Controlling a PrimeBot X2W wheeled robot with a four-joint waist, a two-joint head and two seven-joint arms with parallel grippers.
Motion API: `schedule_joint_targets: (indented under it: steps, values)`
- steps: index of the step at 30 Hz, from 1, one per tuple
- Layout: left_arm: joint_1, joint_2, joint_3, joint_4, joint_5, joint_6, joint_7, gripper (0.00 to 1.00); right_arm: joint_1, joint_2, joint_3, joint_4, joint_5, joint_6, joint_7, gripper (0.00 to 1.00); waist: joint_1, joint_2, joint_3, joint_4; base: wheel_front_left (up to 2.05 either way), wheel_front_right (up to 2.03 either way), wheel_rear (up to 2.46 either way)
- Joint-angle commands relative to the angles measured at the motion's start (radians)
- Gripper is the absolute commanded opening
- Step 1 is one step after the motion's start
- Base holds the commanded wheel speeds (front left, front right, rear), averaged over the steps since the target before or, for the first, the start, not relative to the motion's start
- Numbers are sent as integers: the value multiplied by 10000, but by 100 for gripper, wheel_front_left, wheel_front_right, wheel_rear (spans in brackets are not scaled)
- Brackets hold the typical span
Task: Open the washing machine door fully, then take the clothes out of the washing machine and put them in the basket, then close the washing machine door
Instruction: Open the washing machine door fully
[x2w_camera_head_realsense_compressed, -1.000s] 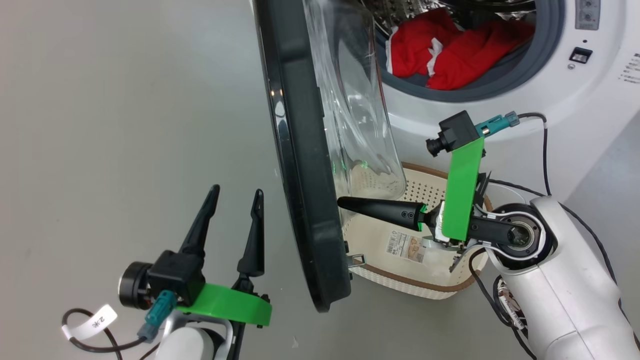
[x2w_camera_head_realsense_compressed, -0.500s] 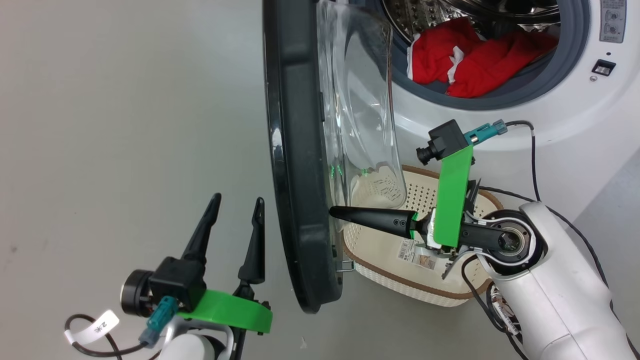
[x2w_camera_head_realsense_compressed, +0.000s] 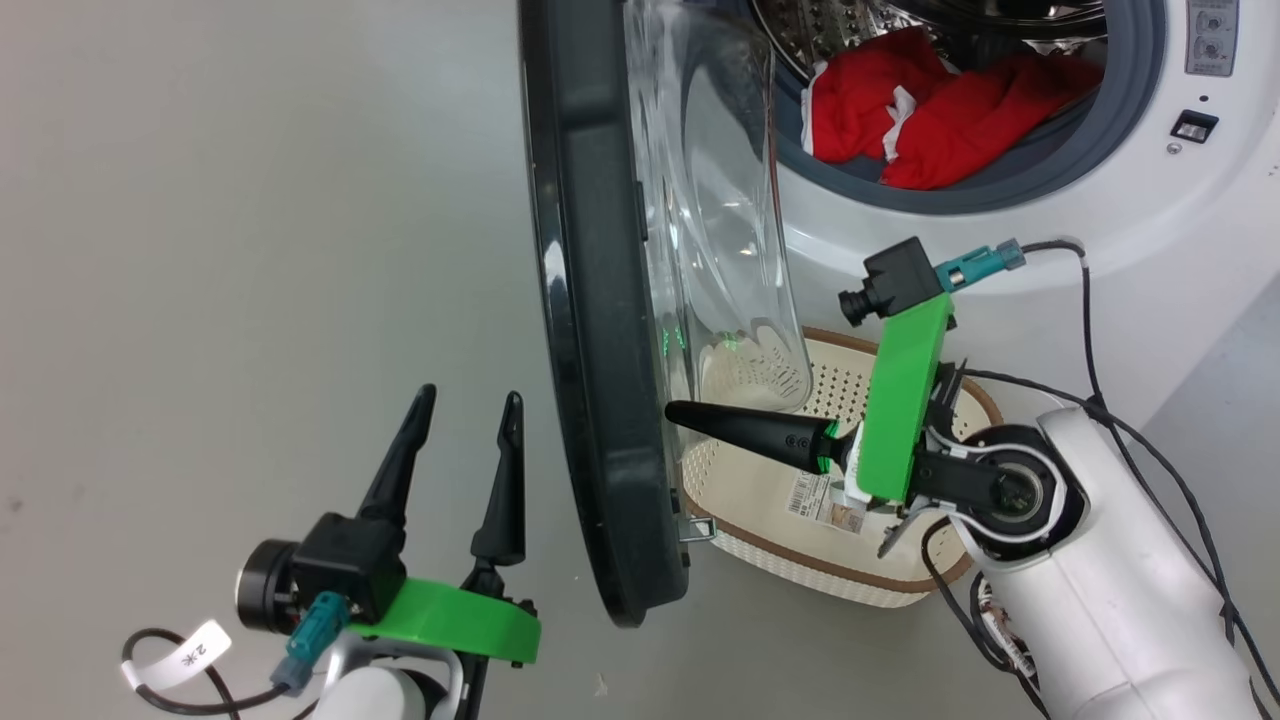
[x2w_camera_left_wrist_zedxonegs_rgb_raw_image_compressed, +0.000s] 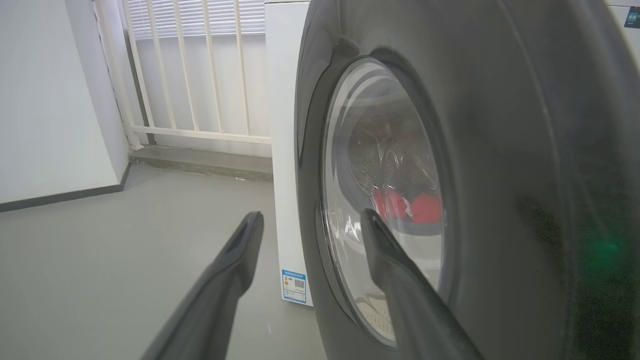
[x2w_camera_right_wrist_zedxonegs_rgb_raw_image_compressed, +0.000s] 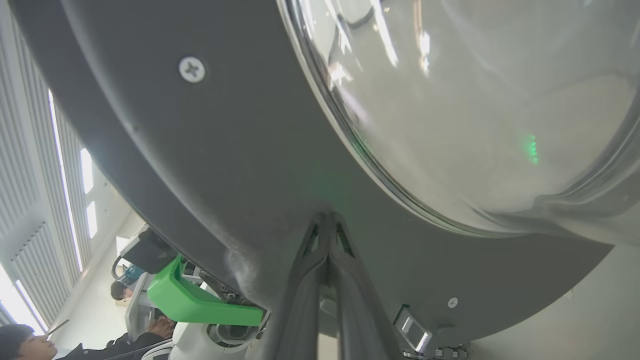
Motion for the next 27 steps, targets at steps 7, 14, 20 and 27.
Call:
schedule_joint_targets:
  steps: [7, 14, 20, 27]
  values:
    - [24, 220, 398, -296, -129, 60, -78, 100, 708, 64, -108, -1266, -1941, 77, -886, 100, 0, 0, -44, -113, 0, 0, 0]
    - [177, 307, 490, -348, -219, 69, -78, 100, 1601, -131, 157, -2455, -4253, 77, -2333, 100, 0, 0, -83, -300, 0, 0, 0]
    - [304, 386, 577, -444, -286, 65, -78, 100, 2171, -305, 342, -2888, -6497, 77, -4203, 100, 0, 0, -104, -381, 0, 0, 0]
    - [439, 377, 590, -517, -288, 43, -78, 100, 2646, -378, 159, -2415, -8434, 77, -6026, 100, 0, 0, -183, -366, 0, 0, 0]
